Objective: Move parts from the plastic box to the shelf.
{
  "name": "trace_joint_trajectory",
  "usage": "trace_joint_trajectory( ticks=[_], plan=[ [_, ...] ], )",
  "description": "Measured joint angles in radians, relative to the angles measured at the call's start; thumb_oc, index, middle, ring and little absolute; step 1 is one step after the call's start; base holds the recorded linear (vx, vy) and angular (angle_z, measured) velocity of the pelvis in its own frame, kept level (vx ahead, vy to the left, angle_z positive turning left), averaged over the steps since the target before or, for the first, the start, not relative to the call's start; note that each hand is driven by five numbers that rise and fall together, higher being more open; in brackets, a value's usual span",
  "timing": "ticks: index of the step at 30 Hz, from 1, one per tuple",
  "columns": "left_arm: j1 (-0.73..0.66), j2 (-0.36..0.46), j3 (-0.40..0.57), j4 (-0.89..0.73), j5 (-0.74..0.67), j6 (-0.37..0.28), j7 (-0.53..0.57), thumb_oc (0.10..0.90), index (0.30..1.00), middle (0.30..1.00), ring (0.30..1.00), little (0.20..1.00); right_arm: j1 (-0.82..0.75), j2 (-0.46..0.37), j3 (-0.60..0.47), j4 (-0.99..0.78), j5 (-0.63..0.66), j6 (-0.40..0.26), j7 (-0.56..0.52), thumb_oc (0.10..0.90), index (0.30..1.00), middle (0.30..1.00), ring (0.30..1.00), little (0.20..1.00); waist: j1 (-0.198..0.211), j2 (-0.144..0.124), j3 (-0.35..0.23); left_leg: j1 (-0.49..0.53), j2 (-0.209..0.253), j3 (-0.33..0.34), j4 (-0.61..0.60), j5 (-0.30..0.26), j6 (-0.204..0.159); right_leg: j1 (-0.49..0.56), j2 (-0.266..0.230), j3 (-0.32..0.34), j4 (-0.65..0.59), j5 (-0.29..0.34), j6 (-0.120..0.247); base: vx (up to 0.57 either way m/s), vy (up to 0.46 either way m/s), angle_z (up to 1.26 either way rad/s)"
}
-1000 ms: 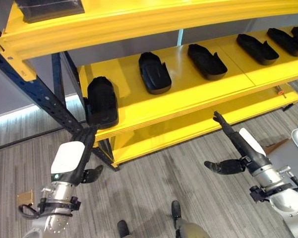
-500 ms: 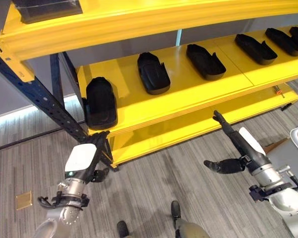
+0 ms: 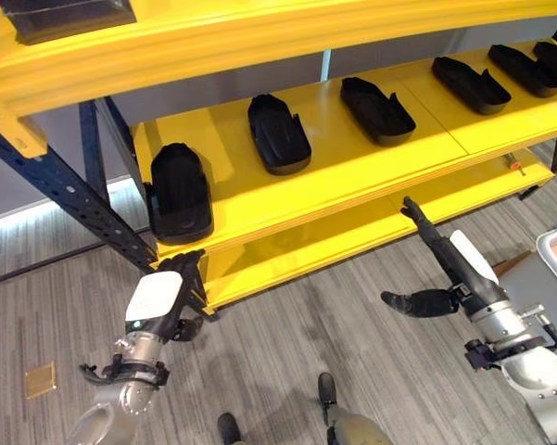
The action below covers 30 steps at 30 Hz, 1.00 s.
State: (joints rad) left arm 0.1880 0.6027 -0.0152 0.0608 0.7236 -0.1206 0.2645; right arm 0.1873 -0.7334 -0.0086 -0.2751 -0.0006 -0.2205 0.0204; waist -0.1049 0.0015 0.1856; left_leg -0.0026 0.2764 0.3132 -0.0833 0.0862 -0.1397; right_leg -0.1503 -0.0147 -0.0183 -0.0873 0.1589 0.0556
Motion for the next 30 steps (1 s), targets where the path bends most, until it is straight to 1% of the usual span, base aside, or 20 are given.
trace_joint_trajectory(
  ticks=[2,6,8,14,16,25,30],
  plan=[
    [-0.015,-0.001,0.000,0.015,0.000,0.013,0.009,0.900,1.000,1.000,1.000,1.000,0.000,0.000,0.002,0.000,0.000,0.000,0.000,0.900,1.000,1.000,1.000,1.000,0.000,0.000,0.000,0.000,0.000,0.000,0.000,0.000,0.000,0.000,0.000,0.000,0.000,0.000,0.000,0.00,0.000,0.00],
    [-0.028,-0.001,0.000,0.019,0.000,0.014,0.013,0.900,1.000,1.000,1.000,1.000,0.000,0.000,0.003,0.000,-0.001,0.000,0.000,0.900,1.000,1.000,1.000,1.000,0.000,-0.001,0.000,0.000,0.000,0.001,0.000,-0.002,0.004,-0.001,0.000,0.001,0.000,0.000,0.000,0.00,0.000,0.00],
    [-0.049,-0.001,0.000,0.022,0.032,0.027,0.018,0.900,1.000,1.000,1.000,1.000,0.000,0.000,0.003,0.000,-0.001,0.000,0.000,0.900,1.000,1.000,1.000,1.000,0.000,-0.001,0.001,-0.004,0.000,0.001,0.000,-0.002,0.003,-0.004,0.000,0.001,0.000,0.000,0.000,0.00,0.000,0.00],
    [-0.106,-0.001,-0.004,0.067,0.037,0.042,0.051,0.900,1.000,1.000,1.000,1.000,-0.003,0.000,0.005,0.000,-0.001,0.000,-0.005,0.900,1.000,1.000,1.000,1.000,-0.003,-0.003,0.002,-0.012,0.000,0.005,0.000,0.000,0.000,-0.015,0.001,0.004,0.000,0.002,0.000,0.00,0.000,0.00],
    [-0.123,-0.001,-0.019,0.079,0.037,0.051,0.054,0.900,1.000,1.000,1.000,1.000,-0.004,0.000,0.005,0.000,-0.001,0.000,-0.007,0.900,1.000,1.000,1.000,1.000,-0.003,-0.003,0.002,-0.012,0.000,0.005,0.000,0.000,0.000,-0.015,0.001,0.004,0.000,0.002,0.000,0.00,0.000,0.00],
    [-0.166,-0.001,-0.108,0.146,0.037,0.056,0.059,0.900,1.000,1.000,1.000,1.000,-0.028,0.000,0.033,0.001,0.000,0.000,-0.008,0.900,1.000,1.000,1.000,1.000,-0.013,-0.015,0.009,-0.013,0.000,0.010,0.000,-0.001,0.001,-0.020,0.002,0.009,0.000,0.001,0.000,0.00,0.001,0.00],
    [-0.182,-0.013,-0.115,0.184,0.037,0.062,0.062,0.900,1.000,1.000,1.000,1.000,-0.039,0.000,0.035,0.001,0.000,0.000,-0.009,0.900,1.000,1.000,1.000,1.000,-0.025,-0.017,0.013,-0.014,-0.001,0.011,0.000,-0.002,0.003,-0.021,0.002,0.010,0.000,0.001,0.000,0.00,0.000,0.00]
  ],
)
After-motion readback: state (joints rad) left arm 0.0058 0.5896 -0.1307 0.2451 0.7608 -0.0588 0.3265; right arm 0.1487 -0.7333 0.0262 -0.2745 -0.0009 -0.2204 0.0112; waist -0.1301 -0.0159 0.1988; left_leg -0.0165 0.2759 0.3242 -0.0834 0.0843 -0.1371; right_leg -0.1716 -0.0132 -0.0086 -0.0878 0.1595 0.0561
